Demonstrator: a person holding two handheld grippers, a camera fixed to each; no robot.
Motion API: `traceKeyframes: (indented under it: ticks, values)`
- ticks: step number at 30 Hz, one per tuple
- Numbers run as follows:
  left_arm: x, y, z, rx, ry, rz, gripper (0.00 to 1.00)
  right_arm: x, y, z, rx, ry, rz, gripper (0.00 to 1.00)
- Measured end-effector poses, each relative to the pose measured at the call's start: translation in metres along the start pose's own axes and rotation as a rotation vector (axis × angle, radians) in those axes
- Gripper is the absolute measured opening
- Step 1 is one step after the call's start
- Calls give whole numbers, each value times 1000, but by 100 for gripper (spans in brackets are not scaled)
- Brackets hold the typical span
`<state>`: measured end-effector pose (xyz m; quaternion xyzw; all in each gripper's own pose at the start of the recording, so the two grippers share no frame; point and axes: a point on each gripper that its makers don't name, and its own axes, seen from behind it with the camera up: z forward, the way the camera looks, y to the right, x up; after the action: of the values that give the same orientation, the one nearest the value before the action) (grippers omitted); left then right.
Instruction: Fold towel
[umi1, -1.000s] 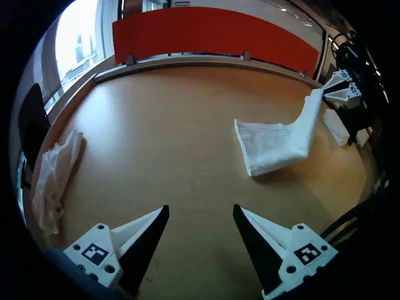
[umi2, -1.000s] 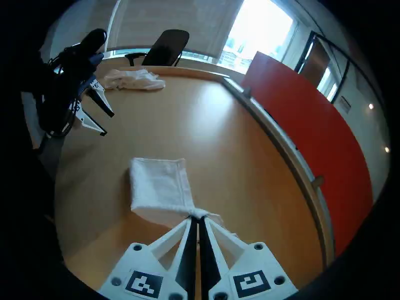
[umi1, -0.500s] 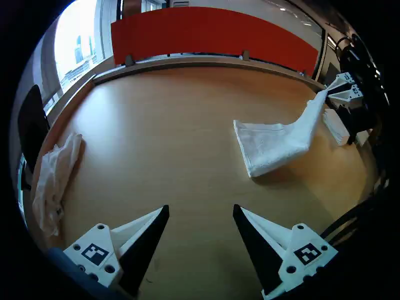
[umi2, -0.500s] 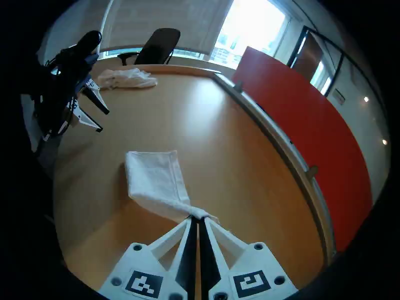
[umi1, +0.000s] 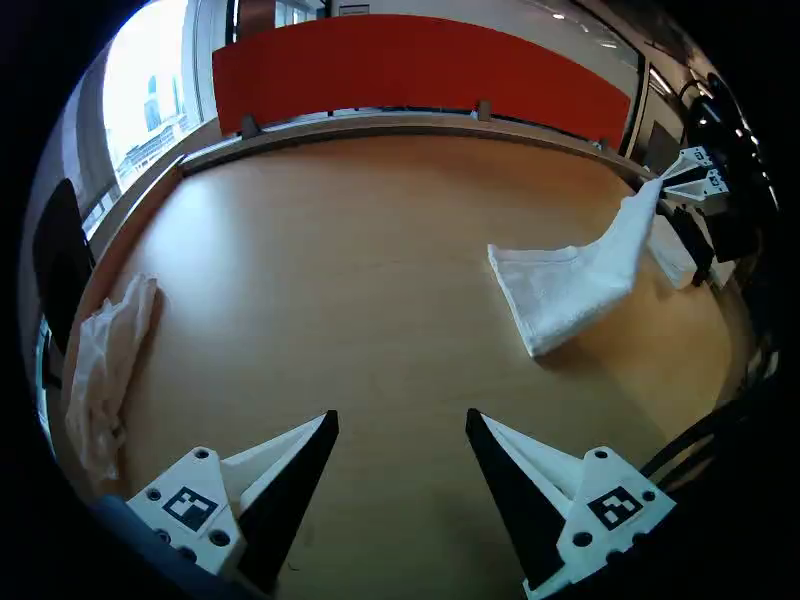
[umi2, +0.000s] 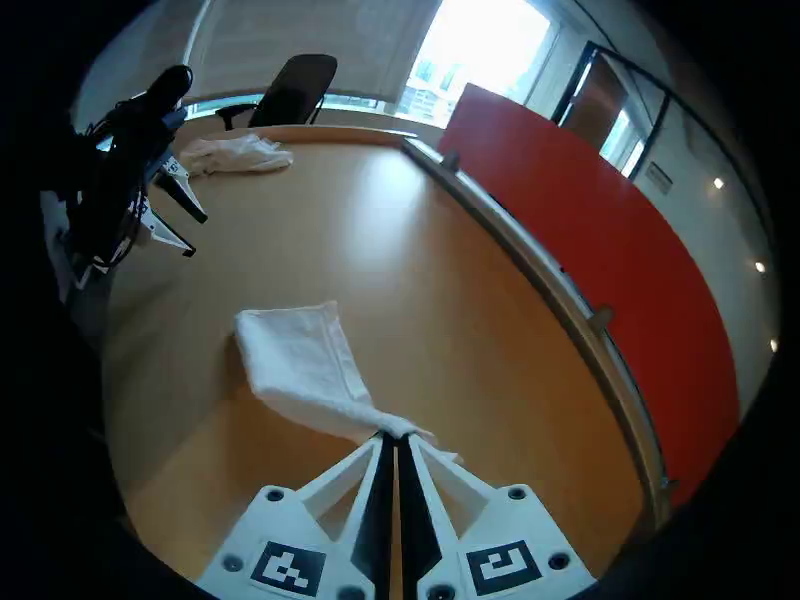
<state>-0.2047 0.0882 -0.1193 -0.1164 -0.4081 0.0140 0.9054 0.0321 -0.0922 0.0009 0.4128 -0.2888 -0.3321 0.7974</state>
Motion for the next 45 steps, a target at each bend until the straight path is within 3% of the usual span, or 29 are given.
traceKeyframes:
  ticks: [13,33,45]
  values:
    - [-1,1,1,2,-1,-5,95,6,-11,7,35,-5,-62,2]
    - [-5,0,-2,6,1,-6,95,13,-58,45,144,-24,-153,2]
    - [-2,-6,-13,21,25,-20,95,36,-93,81,232,-23,-262,2]
